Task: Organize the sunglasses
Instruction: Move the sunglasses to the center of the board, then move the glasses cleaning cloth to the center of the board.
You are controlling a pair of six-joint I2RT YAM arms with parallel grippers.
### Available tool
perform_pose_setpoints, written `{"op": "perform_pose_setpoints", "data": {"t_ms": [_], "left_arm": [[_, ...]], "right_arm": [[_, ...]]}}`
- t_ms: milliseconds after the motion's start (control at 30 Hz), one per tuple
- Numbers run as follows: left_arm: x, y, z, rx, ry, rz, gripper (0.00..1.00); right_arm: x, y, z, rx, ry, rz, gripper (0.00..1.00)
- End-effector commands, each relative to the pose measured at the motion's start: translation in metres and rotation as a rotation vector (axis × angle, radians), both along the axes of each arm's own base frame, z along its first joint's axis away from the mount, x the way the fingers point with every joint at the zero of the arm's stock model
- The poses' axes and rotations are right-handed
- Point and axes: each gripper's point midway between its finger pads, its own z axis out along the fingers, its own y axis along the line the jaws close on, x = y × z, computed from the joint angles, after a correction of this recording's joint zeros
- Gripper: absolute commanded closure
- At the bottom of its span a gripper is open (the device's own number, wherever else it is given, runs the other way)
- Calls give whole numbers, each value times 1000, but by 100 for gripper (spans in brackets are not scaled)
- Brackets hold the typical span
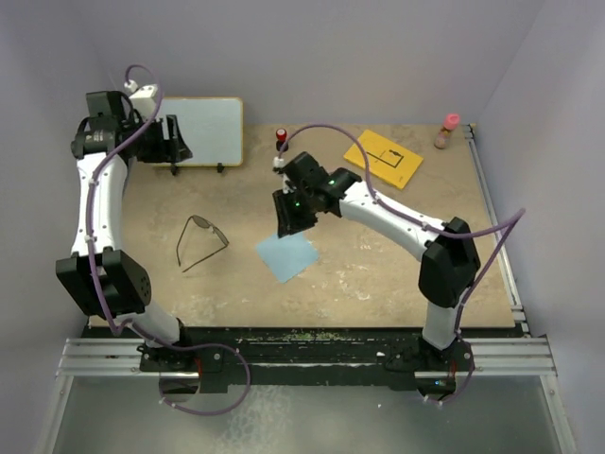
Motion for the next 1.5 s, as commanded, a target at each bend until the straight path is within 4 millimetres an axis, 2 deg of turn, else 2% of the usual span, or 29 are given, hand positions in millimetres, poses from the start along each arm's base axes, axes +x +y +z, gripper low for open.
{"op": "perform_pose_setpoints", "data": {"t_ms": [0, 100, 233, 433, 500, 800, 1200, 1467], "left_arm": [[-7, -54, 13, 90, -89, -130, 28], [-10, -75, 8, 81, -97, -168, 28], [-7, -78, -2, 55, -53, -162, 28], [-10, -82, -12, 37, -27, -173, 28], [-11, -83, -16, 31, -15, -171, 28], [-13, -89, -23, 18, 1, -177, 28], [-13, -94, -26, 5, 14, -179, 28], [-13, -94, -25, 15, 9, -184, 28]], "right_arm": [[17, -53, -40, -193, 35, -180, 60], [24, -69, -54, -258, 60, -232, 58], [28, -86, -70, -305, 110, -281, 57], [27, -101, -87, -354, 134, -291, 46], [26, -105, -94, -354, 148, -297, 45], [23, -103, -119, -355, 186, -254, 49], [21, -97, -131, -330, 190, -233, 56], [22, -92, -149, -318, 208, -239, 60]]}}
